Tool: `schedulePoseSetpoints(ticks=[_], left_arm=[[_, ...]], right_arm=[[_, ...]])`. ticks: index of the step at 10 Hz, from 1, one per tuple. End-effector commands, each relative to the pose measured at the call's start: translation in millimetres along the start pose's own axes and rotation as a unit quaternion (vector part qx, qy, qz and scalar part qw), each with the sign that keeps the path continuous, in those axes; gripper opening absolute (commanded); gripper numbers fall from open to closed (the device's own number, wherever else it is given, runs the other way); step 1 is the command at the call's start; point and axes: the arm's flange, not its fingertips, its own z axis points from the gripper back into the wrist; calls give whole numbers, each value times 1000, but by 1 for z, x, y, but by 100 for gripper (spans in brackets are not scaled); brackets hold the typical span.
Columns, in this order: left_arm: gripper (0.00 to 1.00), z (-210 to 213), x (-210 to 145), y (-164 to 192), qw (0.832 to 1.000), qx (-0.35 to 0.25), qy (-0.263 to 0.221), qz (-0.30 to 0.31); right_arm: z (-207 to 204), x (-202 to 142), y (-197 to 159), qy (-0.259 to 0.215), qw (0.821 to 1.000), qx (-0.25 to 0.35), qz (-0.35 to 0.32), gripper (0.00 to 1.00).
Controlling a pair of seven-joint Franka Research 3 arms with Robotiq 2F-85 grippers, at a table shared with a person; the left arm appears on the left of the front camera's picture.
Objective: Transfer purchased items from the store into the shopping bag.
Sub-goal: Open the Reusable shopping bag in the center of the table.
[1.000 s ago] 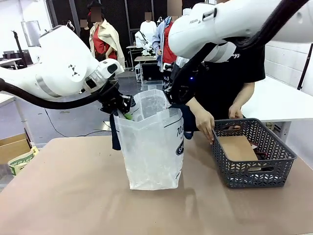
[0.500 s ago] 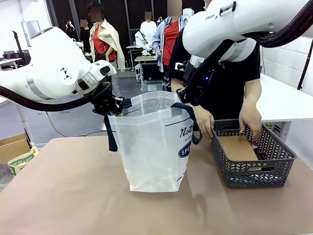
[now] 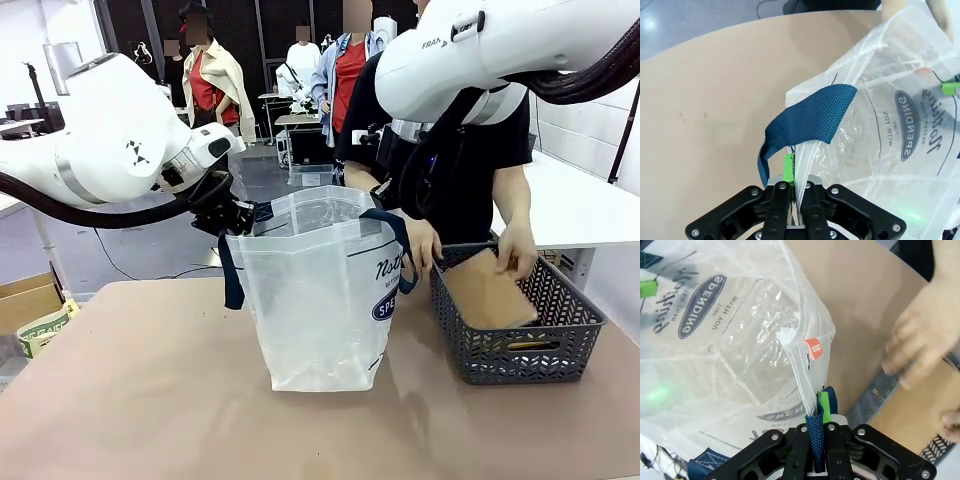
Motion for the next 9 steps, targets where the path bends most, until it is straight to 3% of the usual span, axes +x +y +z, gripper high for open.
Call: schedulePoseSetpoints(ticks=[1, 2, 9], left_arm=[[0, 0, 0, 3, 1000, 1, 1, 18], [0, 0, 0, 3, 1000, 1, 1, 18], [0, 0, 0, 3, 1000, 1, 1, 18]], right_arm=[[-8, -8, -4, -24, 1000, 2, 8, 0], [0, 0, 0, 0, 1000, 0, 0, 0], [0, 0, 0, 0, 1000, 0, 0, 0]])
